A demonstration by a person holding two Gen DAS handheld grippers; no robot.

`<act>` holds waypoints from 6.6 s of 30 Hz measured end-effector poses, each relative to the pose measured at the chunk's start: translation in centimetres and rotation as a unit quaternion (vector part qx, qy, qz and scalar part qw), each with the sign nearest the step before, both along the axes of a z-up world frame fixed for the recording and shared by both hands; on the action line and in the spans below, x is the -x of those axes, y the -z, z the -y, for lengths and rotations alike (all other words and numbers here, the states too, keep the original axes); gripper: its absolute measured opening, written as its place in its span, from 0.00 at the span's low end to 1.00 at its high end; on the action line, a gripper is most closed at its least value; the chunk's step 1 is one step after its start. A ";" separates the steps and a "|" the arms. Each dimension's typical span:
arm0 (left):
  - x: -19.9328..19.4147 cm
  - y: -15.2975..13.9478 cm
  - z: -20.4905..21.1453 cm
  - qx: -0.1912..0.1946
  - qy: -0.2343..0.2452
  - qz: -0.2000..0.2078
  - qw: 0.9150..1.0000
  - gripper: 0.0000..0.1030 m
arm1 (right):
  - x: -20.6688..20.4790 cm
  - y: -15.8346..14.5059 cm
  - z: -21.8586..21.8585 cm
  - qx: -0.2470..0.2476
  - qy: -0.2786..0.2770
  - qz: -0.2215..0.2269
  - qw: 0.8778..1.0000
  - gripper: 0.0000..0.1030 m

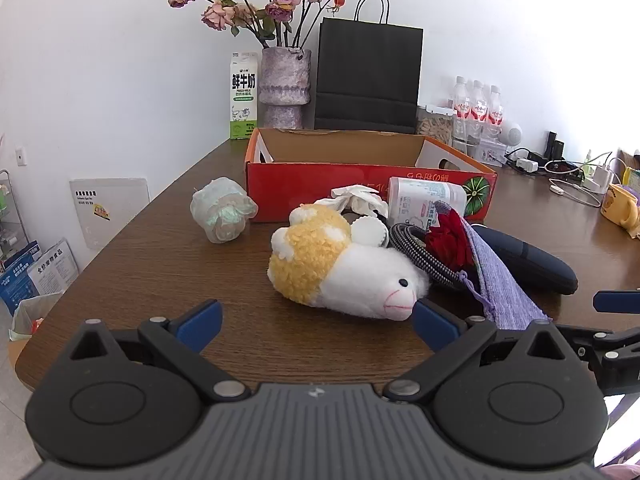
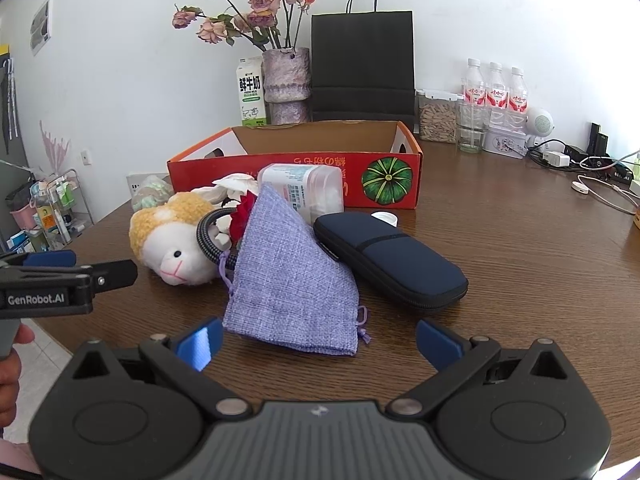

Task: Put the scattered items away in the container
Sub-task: 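Grasp the lavender cloth pouch with the right tool while the left tool grasps the plush sheep, then carry the pouch and plush sheep over the cardboard box with both tools, then open both tools to drop the pouch and sheep into the box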

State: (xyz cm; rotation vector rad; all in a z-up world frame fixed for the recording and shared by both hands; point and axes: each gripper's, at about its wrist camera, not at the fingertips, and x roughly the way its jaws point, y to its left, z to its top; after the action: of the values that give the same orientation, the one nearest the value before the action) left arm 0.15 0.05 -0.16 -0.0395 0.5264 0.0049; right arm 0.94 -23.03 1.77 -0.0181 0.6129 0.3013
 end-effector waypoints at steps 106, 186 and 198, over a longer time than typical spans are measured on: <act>-7.4 -6.8 -0.3 0.000 -0.011 0.120 0.993 0.43 | -7.3 -3.1 -0.4 -0.091 -0.029 0.059 0.994 0.15; -23.9 -4.4 -2.1 0.062 -0.087 0.058 0.993 1.00 | -27.4 -4.4 -6.4 0.010 0.008 0.049 0.999 1.00; -23.0 -6.2 -1.5 0.045 -0.080 0.080 0.993 1.00 | -26.2 -5.3 -6.8 0.023 0.005 0.068 0.997 1.00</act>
State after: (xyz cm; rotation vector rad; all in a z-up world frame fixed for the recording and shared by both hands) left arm 23.11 1.53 6.02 -0.1685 0.3616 0.1349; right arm 27.19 -16.23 7.09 -0.0785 0.4843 0.2736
